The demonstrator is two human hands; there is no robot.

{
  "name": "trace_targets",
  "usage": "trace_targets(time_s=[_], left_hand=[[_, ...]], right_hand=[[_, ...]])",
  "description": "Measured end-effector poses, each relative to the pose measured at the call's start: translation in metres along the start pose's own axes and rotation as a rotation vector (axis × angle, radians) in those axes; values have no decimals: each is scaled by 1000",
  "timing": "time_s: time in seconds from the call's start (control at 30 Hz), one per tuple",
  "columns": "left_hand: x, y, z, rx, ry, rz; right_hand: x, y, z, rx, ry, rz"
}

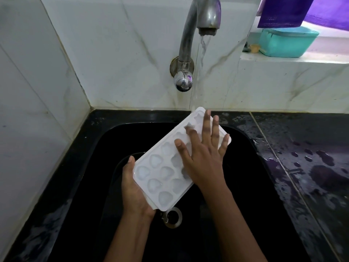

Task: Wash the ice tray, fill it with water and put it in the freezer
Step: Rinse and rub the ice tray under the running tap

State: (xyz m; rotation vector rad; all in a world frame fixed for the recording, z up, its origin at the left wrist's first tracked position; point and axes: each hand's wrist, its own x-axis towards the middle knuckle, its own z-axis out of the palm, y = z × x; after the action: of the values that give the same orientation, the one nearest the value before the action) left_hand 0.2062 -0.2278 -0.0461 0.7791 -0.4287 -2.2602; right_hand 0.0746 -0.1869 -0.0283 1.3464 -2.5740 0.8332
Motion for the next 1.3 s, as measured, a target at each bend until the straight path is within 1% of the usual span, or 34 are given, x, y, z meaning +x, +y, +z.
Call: trace_targets(time_s=[0.07, 0.1, 0.23, 0.37, 0.5, 0.67, 0.73, 0.8, 0.83, 0.97, 1.1, 1.23, 1.3], left_hand=[[-1, 3, -2, 6, -5, 8], [-2, 4, -2, 15, -11, 16], [-2, 0, 0, 10, -14, 10], [0, 4, -5, -15, -58, 26], [-2, 2, 0, 38, -51, 24], [0, 5, -5, 38, -50, 50], [1, 4, -5, 55, -38, 65], [1, 2, -3, 59, -29, 32], [0, 2, -1, 53, -24, 18], [-1, 8, -4, 50, 6, 49], [-3, 5, 0, 85, 27, 31], [-3, 9, -2, 31, -25, 34], [-3, 9, -5, 45, -3, 56]], right_hand=[[3, 2, -3, 92, -36, -16], [4, 5, -5, 101, -29, -19], [3, 8, -6, -1, 22, 7], [2, 7, -5, 26, -42, -65], [2, 10, -5, -30, 15, -2], [3, 9, -4, 39, -68, -39], [4, 12, -5, 10, -13, -3], [2, 10, -4, -31, 52, 23], [2, 7, -2, -29, 57, 18], [4, 6, -5, 56, -25, -27], [2, 10, -5, -38, 32, 30], [3, 4, -1, 84, -71, -15], [5, 9, -4, 87, -72, -10]])
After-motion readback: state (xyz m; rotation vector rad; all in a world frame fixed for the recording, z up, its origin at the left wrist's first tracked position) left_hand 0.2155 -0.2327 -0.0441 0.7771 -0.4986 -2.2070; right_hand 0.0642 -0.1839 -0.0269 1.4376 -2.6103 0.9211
